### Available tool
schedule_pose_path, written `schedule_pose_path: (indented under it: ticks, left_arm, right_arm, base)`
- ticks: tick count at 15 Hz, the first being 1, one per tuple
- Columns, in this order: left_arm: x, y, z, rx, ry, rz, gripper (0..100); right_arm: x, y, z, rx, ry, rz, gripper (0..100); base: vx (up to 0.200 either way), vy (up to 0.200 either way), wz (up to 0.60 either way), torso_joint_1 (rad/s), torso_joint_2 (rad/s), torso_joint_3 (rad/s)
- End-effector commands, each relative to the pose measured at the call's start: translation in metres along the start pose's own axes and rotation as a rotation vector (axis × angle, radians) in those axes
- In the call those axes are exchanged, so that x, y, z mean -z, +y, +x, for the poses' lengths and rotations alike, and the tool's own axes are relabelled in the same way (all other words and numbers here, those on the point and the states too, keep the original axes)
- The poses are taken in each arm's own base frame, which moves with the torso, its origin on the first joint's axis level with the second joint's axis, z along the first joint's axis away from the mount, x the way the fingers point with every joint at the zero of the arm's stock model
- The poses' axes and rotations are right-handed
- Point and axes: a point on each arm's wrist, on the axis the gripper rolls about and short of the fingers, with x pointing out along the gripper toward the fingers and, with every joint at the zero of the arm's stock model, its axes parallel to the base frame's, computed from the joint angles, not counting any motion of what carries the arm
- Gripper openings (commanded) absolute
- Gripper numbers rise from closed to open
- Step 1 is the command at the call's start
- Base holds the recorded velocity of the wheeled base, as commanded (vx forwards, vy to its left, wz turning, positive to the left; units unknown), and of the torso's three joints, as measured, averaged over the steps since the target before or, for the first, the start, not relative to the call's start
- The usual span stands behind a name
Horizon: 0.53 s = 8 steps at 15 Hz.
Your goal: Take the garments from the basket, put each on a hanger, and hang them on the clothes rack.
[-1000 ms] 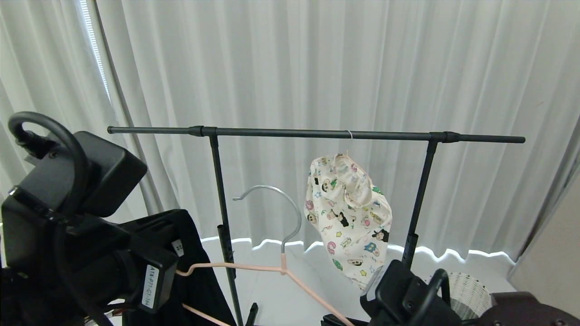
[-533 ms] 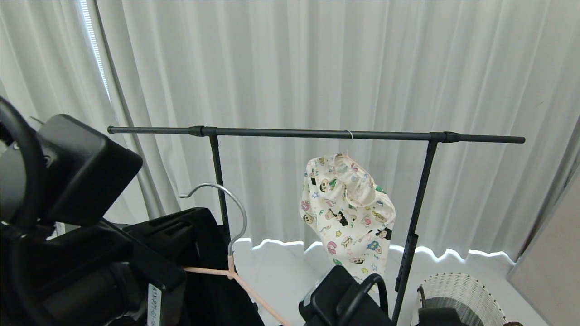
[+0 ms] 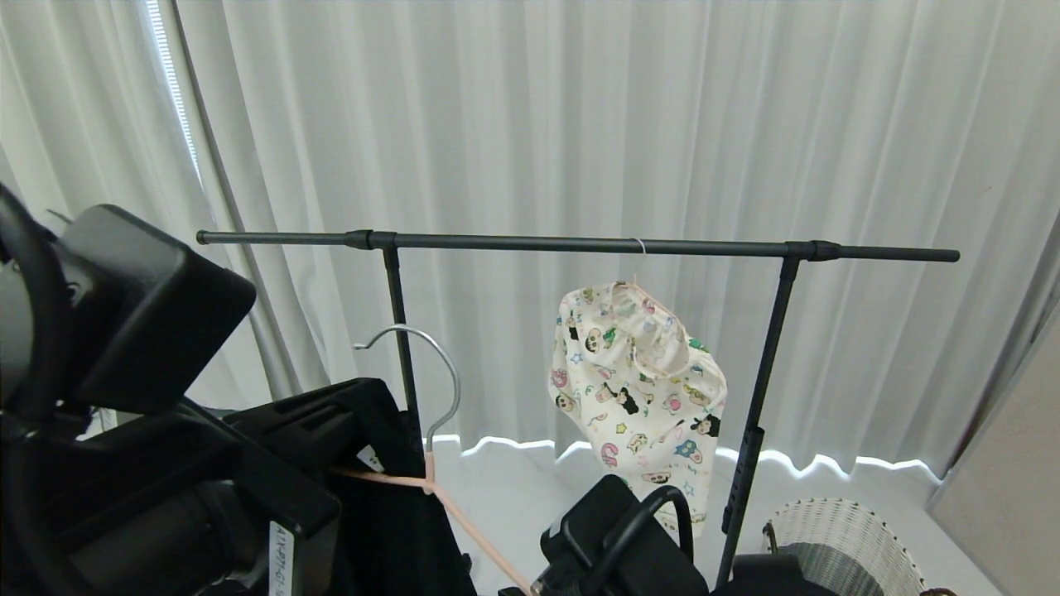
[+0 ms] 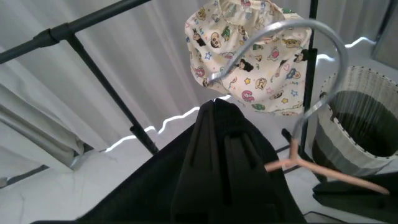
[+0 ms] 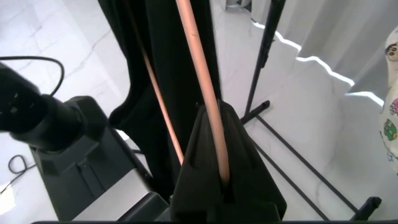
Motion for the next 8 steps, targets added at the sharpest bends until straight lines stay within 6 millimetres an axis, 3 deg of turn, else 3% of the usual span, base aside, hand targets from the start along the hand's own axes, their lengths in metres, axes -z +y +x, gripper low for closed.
schedule_pose_path:
  ticks: [1,8]
  left_arm:
    - [-0.001,-0.002,-0.002,0.015,-0.014,-0.003,0]
    - [-0.006,0.001,-0.013,0.043,-0.064,-0.02,0]
  right_arm:
    - [-0.003,-0.005,0.0,0.015,-0.007,0.007,0]
    - [-0.002,-0.022,-0.009,0.063,0.006,0.015,0]
  base:
    - [0.0,0.0,0.0,0.0,0.0,0.0]
    - [0.0,0.0,0.0,0.0,0.0,0.0]
